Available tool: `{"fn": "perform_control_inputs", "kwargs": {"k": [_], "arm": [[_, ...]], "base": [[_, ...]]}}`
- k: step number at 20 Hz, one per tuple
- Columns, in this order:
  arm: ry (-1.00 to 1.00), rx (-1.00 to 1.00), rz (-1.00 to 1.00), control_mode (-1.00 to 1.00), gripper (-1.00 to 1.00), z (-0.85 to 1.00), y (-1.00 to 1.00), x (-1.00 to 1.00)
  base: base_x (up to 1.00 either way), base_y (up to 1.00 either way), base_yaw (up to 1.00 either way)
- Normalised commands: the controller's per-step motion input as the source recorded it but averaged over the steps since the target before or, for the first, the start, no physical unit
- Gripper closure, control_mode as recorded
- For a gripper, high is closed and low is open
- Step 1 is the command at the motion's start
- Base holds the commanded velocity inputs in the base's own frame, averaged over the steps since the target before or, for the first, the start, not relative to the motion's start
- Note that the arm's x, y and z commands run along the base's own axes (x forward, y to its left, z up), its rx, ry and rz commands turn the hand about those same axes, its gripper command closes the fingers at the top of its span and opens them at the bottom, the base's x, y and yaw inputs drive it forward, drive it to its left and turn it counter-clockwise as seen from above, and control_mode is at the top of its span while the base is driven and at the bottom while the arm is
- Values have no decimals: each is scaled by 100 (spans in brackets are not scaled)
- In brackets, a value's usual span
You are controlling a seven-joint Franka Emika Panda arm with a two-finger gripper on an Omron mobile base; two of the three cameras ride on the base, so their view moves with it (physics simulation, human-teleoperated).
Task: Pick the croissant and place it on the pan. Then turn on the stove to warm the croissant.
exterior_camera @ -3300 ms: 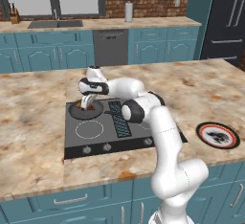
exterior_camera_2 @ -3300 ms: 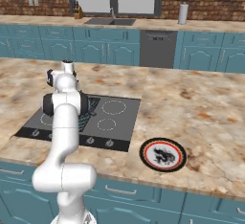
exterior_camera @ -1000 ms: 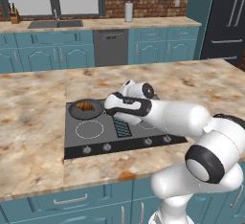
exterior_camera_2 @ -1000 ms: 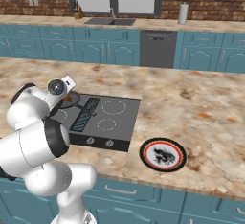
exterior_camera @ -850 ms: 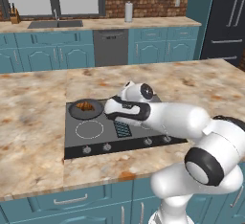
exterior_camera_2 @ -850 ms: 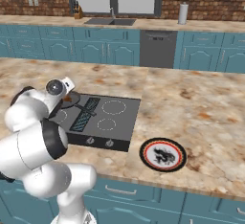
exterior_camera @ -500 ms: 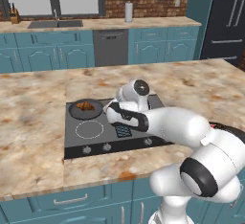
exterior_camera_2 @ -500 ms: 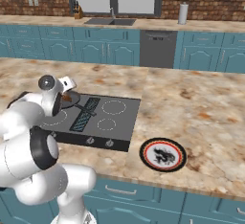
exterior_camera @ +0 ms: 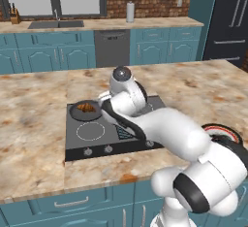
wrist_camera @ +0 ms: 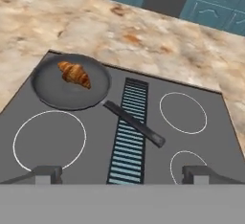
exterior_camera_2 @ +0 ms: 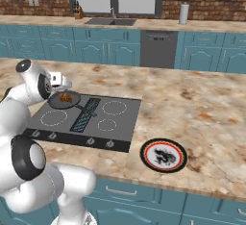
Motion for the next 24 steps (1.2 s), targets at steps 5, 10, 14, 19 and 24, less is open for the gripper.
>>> {"fn": "perform_control_inputs", "kwargs": {"k": [5, 10, 14, 19, 24], "arm": [[28, 17, -30, -100, -100, 0, 0, -12], [28, 19, -22, -100, -100, -2, 0, 0], [5, 7, -7, -100, -100, -23, 0, 1], [0, 0, -2, -100, -100, -47, 3, 0], [0, 0, 0, -100, -100, -46, 1, -3]], "base": [[0, 0, 0], [0, 0, 0], [0, 0, 0], [0, 0, 0], [0, 0, 0]]}}
